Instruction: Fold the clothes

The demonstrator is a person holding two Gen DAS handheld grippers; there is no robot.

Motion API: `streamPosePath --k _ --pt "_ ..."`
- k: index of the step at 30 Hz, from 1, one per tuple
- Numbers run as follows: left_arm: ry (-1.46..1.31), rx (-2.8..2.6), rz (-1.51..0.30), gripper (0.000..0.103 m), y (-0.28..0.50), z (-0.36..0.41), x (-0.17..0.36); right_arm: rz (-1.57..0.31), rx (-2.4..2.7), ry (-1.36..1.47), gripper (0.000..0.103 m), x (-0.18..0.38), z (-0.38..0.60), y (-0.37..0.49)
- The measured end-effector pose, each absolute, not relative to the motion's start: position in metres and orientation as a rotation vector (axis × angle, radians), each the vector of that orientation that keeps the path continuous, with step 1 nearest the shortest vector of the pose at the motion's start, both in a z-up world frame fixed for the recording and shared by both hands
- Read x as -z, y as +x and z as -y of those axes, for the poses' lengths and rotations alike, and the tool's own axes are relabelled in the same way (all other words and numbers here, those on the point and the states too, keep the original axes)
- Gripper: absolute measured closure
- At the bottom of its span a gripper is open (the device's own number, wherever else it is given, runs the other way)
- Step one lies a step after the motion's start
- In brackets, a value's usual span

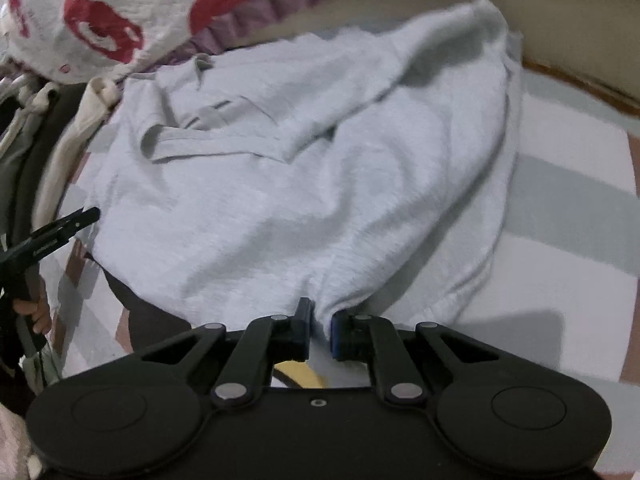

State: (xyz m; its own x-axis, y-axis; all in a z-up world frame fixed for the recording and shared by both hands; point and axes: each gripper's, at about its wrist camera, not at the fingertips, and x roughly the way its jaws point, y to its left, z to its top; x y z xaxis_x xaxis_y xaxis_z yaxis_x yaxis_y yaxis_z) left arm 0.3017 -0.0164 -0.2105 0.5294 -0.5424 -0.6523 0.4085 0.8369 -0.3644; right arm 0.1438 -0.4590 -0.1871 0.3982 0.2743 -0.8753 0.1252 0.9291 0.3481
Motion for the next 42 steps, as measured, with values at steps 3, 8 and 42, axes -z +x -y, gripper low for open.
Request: streamPosePath --k 3,8,42 --pt "-0.369 0.582 -0.898 0.091 0.310 0.000 0.217 -1.180 -0.060 0.394 0.084 0.191 0.463 0.146" --pt "-0.232 0.515 -0.847 0.093 0.307 0.010 0.215 -1.208 -0.100 0.378 0.054 0.196 0.456 0.146" --pt "-0.230 0.504 -0.913 0.098 0.164 -0.068 0.108 -1.452 -0.521 -0.220 0.095 0.092 0.381 0.073"
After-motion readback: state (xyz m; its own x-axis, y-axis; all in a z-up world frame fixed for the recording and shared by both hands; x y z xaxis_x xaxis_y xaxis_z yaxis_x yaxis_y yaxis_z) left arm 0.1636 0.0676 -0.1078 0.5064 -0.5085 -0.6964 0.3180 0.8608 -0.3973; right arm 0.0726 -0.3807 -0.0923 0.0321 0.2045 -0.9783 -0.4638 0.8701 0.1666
